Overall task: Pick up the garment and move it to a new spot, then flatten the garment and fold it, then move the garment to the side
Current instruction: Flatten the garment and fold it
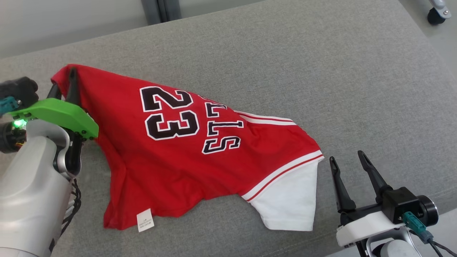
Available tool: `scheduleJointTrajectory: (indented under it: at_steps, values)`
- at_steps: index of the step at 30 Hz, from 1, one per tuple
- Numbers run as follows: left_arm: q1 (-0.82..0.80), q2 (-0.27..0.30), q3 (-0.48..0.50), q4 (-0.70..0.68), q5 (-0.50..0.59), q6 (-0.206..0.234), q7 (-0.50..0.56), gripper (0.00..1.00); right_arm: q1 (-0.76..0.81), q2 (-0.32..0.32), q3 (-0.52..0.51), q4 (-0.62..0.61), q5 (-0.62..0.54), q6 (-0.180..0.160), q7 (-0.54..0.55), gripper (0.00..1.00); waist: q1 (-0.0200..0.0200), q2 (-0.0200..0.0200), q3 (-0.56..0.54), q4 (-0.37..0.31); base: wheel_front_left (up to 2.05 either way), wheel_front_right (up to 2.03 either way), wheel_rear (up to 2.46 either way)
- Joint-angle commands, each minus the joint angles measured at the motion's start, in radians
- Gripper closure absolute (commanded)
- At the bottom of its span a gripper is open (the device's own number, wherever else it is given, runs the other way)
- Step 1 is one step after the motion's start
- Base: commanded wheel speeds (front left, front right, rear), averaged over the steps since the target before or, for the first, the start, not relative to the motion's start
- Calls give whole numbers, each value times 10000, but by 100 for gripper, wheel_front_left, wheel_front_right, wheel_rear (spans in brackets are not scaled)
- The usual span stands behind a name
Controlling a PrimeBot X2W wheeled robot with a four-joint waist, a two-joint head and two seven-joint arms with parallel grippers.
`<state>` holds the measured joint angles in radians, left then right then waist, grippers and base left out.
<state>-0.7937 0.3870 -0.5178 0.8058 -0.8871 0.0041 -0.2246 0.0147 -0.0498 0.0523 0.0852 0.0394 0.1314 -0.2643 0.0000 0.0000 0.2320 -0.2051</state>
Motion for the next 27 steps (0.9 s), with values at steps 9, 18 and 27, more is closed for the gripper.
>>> scheduleJointTrajectory:
  at_steps: [9, 18, 27]
  values:
    - [1397, -390, 23, 281, 167, -474, -391, 0, 402, -19, -218, 146, -18, -14, -2, 0, 0, 0, -841, 1031, 0, 0, 0]
    - [4985, -551, -390, -2889, -5, -161, -75, 0, 966, -11, -435, 216, 84, -14, -2, 0, 0, 0, -1773, 1797, 0, 0, 0]
    - [7015, -46, -1205, -5574, 355, 1067, 1003, 0, 1138, -18, -253, 224, 110, -14, -2, 0, 0, 0, -1837, 2049, 0, 0, 0]
